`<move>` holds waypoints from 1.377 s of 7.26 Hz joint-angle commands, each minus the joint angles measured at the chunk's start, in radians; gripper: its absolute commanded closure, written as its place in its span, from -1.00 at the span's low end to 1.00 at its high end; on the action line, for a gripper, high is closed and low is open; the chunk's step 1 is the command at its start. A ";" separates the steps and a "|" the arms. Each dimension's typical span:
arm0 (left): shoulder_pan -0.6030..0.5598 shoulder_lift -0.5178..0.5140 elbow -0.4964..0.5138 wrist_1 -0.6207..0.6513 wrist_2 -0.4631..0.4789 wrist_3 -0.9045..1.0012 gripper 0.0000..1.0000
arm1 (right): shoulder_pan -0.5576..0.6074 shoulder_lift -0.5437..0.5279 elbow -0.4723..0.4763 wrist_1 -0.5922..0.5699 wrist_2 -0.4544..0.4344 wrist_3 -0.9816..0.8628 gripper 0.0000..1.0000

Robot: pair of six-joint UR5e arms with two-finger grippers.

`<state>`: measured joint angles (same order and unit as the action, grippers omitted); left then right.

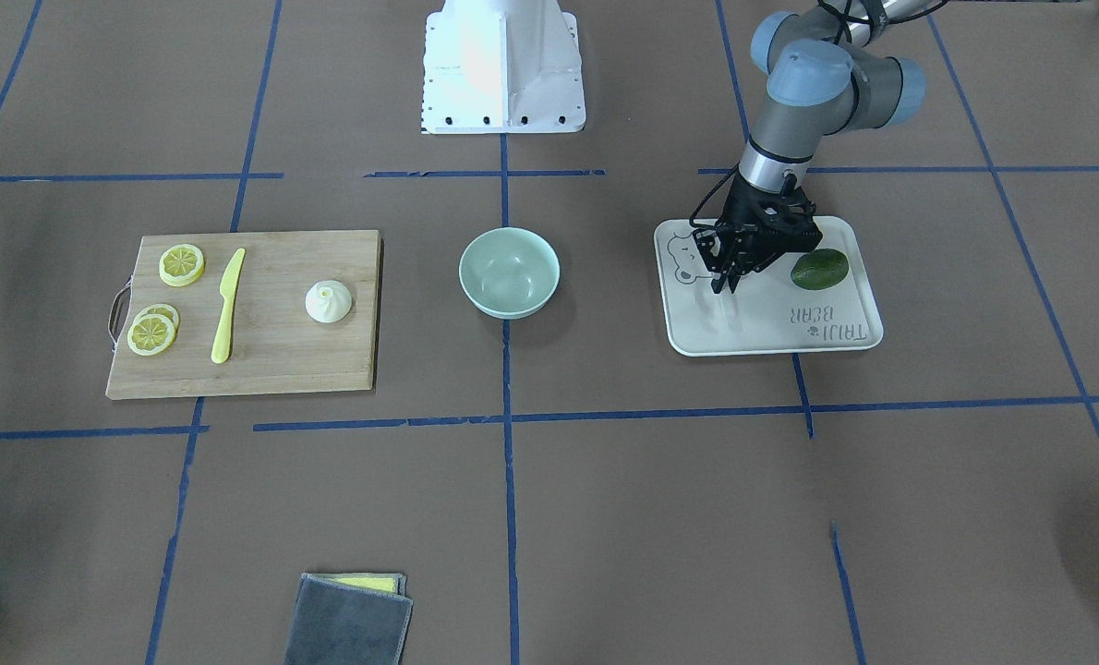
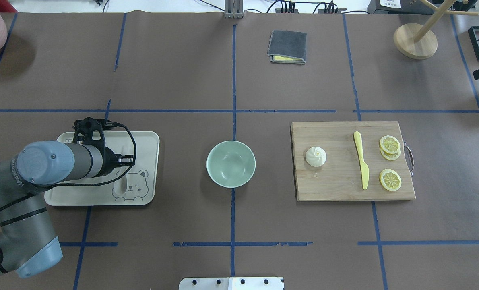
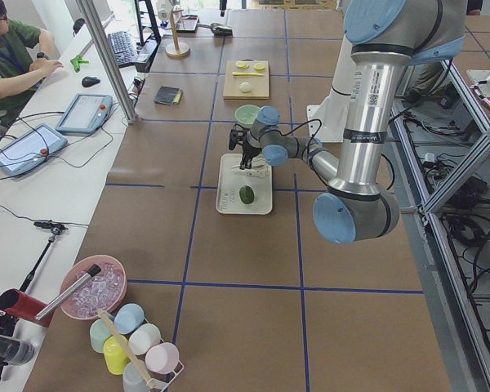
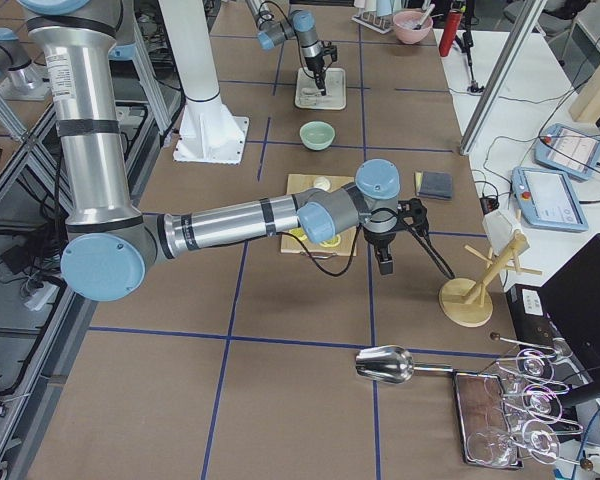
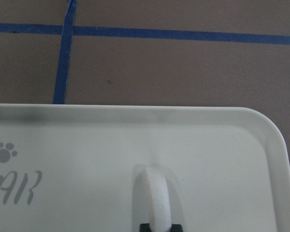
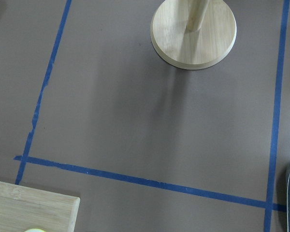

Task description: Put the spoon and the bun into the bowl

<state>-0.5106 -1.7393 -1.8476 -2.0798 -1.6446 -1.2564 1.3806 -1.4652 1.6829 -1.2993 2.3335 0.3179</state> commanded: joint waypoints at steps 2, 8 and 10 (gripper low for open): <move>0.000 -0.176 -0.019 0.102 -0.001 -0.195 0.75 | 0.000 -0.006 0.003 0.000 0.001 0.000 -1.00; 0.125 -0.569 0.191 0.382 0.081 -0.543 0.75 | 0.002 -0.011 0.007 0.000 0.003 0.001 -1.00; 0.126 -0.553 0.189 0.382 0.082 -0.537 0.41 | 0.002 -0.020 0.014 0.000 0.003 0.001 -1.00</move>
<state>-0.3893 -2.3010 -1.6601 -1.6975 -1.5673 -1.7954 1.3821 -1.4803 1.6936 -1.2993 2.3362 0.3190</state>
